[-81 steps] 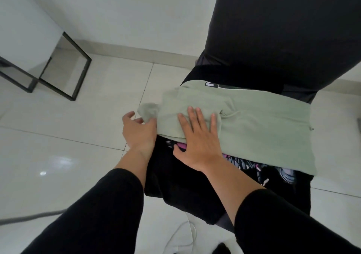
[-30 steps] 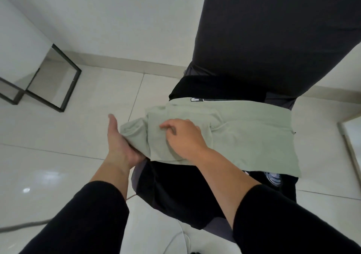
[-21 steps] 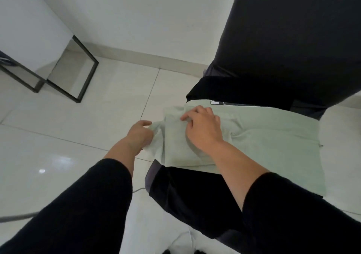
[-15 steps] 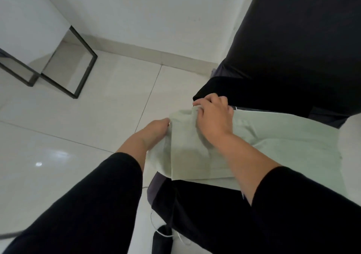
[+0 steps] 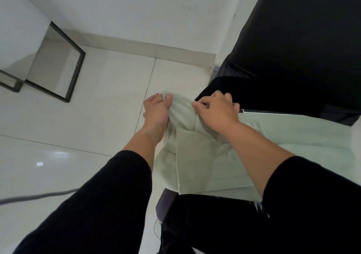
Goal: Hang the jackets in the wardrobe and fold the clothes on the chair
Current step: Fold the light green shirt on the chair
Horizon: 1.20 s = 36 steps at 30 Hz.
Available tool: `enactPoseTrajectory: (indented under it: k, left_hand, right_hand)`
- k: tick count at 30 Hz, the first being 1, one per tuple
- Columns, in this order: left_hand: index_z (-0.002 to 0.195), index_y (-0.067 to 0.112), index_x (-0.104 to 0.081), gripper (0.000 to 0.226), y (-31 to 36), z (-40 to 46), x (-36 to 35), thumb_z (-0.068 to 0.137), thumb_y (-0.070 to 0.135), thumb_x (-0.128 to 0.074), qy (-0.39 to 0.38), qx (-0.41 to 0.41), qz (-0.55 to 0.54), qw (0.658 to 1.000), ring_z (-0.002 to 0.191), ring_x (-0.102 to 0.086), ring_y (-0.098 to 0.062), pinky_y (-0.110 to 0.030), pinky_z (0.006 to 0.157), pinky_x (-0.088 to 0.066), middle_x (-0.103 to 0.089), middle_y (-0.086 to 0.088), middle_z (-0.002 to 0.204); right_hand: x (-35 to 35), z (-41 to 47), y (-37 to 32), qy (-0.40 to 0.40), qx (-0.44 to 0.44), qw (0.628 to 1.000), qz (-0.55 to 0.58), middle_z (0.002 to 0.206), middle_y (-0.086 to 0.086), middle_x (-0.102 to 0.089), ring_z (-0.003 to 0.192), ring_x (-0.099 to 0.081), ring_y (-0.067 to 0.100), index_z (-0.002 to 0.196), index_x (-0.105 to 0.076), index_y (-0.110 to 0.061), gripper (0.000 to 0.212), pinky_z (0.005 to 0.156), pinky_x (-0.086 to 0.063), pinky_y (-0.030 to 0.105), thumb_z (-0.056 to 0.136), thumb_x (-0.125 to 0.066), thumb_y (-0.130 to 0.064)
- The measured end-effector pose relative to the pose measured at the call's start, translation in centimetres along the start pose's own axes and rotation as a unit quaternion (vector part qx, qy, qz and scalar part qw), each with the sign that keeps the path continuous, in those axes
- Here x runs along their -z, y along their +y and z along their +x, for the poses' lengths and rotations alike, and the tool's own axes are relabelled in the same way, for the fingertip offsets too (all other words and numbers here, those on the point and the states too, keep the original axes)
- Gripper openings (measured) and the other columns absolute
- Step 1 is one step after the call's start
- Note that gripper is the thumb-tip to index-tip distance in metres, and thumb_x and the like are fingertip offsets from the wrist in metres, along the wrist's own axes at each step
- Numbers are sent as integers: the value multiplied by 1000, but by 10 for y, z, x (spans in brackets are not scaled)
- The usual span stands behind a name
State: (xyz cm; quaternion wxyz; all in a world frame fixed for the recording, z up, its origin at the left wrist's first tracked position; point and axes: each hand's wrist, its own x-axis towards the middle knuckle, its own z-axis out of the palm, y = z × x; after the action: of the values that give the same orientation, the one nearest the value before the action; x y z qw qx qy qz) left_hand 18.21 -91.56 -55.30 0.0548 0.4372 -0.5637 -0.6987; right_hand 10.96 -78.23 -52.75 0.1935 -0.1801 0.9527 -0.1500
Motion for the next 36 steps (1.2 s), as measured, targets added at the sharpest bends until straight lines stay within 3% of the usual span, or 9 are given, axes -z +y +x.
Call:
enactPoseTrajectory:
  k: [6,8,12,14,18,25,29,31,36]
  left_hand:
    - [66,14,-40,33,9,-9,-13,98,21,-46,99,-177,57,978,66,-38,-13,-24,61,-34,-41,-2,72]
    - [69,9,-49,31,6,-1,-13,97,22,-48,116,-189,102,970,72,-45,-21,-28,64,-38,-47,-13,84]
    - [100,12,-65,17,8,-4,-7,96,22,-52,131,-217,116,960,96,-51,-2,3,78,-35,-57,3,113]
    - [82,22,-62,14,11,-1,-9,94,24,-56,147,-224,87,960,89,-55,-2,-3,79,-39,-63,6,97]
    - [63,19,-37,39,13,3,-19,95,33,-54,141,-176,78,971,57,-35,-6,-11,53,-34,-39,7,63]
    - [83,12,-52,22,15,18,-17,98,28,-48,114,-176,138,968,65,-43,-9,-10,55,-35,-47,9,69]
    - [98,19,-58,7,10,11,-9,95,20,-52,47,-153,122,980,85,-55,-9,-15,74,-45,-60,6,94]
    - [90,21,-61,3,7,9,-5,91,20,-59,43,-142,128,981,86,-58,-11,-22,80,-47,-61,8,90]
    - [62,22,-53,27,8,6,-7,83,33,-65,29,-92,187,978,63,-53,-12,-26,60,-44,-54,6,63]
  right_hand:
    - [17,12,-11,119,13,988,96,81,-7,-58,101,-47,20,90,-60,-28,25,82,-22,33,99,-37,-35]
    - [16,13,-7,82,22,992,92,84,-9,-60,102,-45,18,88,-59,-31,24,85,-23,35,97,-39,-42]
    - [9,11,0,65,37,994,84,88,-13,-56,104,-45,17,85,-60,-33,20,82,-23,34,94,-47,-44]
    - [9,13,-3,106,29,989,100,91,-13,-59,103,-45,17,91,-63,-33,22,81,-21,33,97,-44,-41]
    - [5,16,-6,138,14,990,25,107,-7,-57,107,-41,19,100,-65,-32,26,86,-21,33,98,-41,-40]
    - [1,6,-6,217,9,976,2,110,-6,-50,110,-38,19,102,-67,-36,20,98,-24,34,94,-49,-40]
    - [-2,-5,-6,208,60,976,25,107,-6,-51,108,-40,18,101,-66,-34,17,99,-25,34,92,-52,-36]
    - [-9,-16,-2,214,83,973,1,102,-5,-49,103,-40,18,95,-67,-31,16,97,-27,35,91,-53,-38]
    - [-18,-21,2,196,76,977,-21,105,-5,-53,105,-41,20,103,-66,-29,23,95,-25,34,96,-45,-34]
